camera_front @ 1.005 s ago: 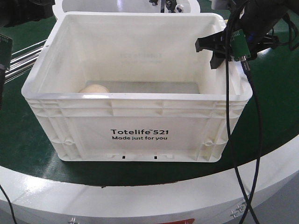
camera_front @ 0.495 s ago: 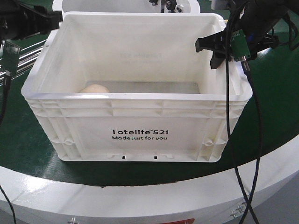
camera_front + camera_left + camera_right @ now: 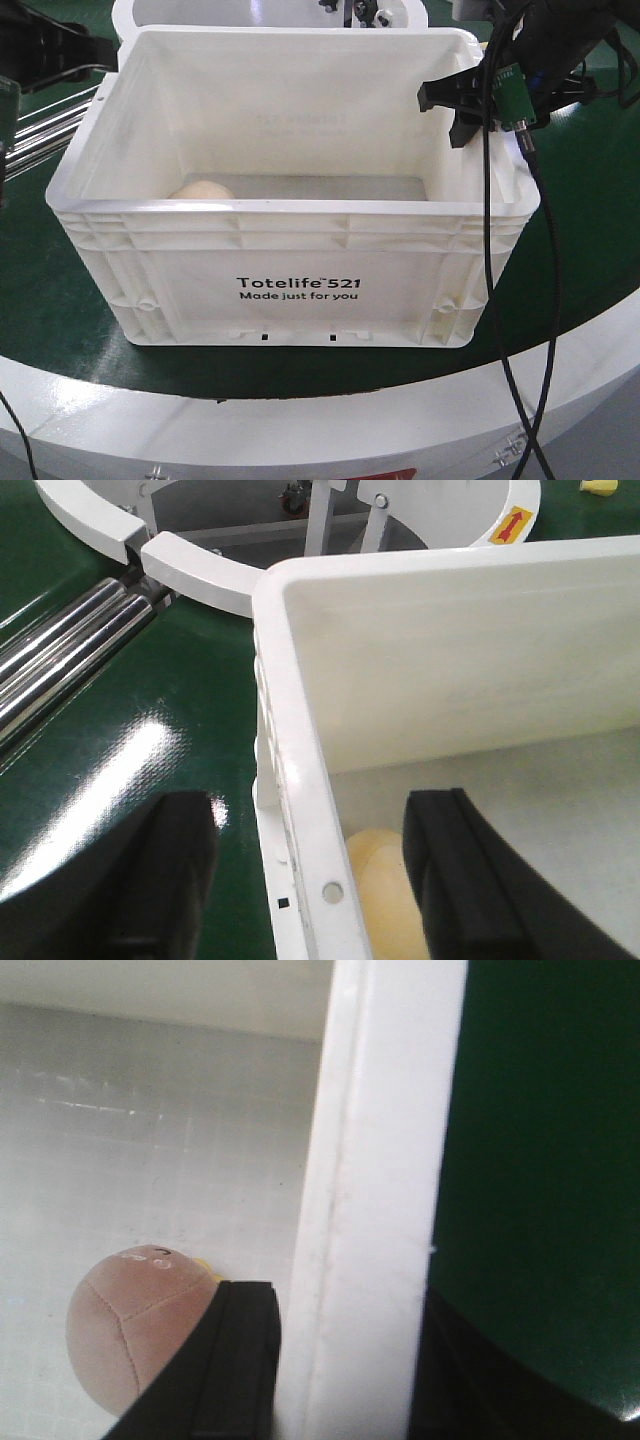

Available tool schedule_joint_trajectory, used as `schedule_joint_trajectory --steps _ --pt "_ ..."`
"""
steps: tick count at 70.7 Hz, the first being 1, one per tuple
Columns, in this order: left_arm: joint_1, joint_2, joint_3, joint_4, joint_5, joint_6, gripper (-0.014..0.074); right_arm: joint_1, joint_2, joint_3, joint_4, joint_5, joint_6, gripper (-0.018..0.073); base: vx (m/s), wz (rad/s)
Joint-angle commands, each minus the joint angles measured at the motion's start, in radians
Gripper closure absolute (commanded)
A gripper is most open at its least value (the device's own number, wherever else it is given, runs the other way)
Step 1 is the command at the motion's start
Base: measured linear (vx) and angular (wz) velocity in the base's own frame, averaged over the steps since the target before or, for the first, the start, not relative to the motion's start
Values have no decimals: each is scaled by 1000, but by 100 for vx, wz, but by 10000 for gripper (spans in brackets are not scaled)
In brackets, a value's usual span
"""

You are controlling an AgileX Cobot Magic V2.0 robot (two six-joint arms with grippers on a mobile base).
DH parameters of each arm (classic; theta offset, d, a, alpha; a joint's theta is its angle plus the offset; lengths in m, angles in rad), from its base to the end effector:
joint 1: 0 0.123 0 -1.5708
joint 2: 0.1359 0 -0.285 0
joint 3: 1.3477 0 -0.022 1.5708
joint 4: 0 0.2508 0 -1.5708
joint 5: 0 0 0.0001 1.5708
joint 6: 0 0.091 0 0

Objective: Place moving items into box and shelve
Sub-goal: 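Lower the left gripper onto the crate rim nearest it and grip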

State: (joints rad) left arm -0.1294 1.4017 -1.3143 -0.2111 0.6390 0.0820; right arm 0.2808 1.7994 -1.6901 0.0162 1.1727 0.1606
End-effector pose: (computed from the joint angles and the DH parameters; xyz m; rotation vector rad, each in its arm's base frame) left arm 0.3102 -0.0519 0.3766 0.1157 2.2026 -0.2595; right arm 0.3706 0.1083 0.3211 -0.1619 2.7702 0.1374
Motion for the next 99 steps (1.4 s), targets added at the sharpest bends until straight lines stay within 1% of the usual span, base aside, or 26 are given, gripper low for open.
schedule_joint_trajectory --steps 1,20,24,30,45,62,70,81,99 --pt "0 -23 -63 -10 -21 -15 63 8 -36 -27 92 -85 -31 565 0 0" --pt "0 35 -115 -10 126 -15 63 8 -36 -27 90 -86 -40 565 0 0" --pt "0 46 -113 -10 147 -16 63 8 -36 -27 89 -85 -42 565 0 0" --pt "0 58 -113 -10 182 -43 63 8 -36 -27 89 -84 -46 565 0 0" --pt "0 63 -123 -10 262 -45 63 8 -36 -27 90 -82 -46 565 0 0" --pt "0 117 -251 -13 360 -64 66 8 -36 -27 90 -82 -52 565 0 0" --pt "0 146 -290 -12 373 -66 87 8 -36 -27 90 -82 -60 565 0 0" --pt "0 177 -298 -37 376 -66 115 8 -36 -27 91 -79 -67 565 0 0" --pt "-4 214 -299 -38 400 -67 115 8 -36 -27 91 -78 -72 565 0 0"
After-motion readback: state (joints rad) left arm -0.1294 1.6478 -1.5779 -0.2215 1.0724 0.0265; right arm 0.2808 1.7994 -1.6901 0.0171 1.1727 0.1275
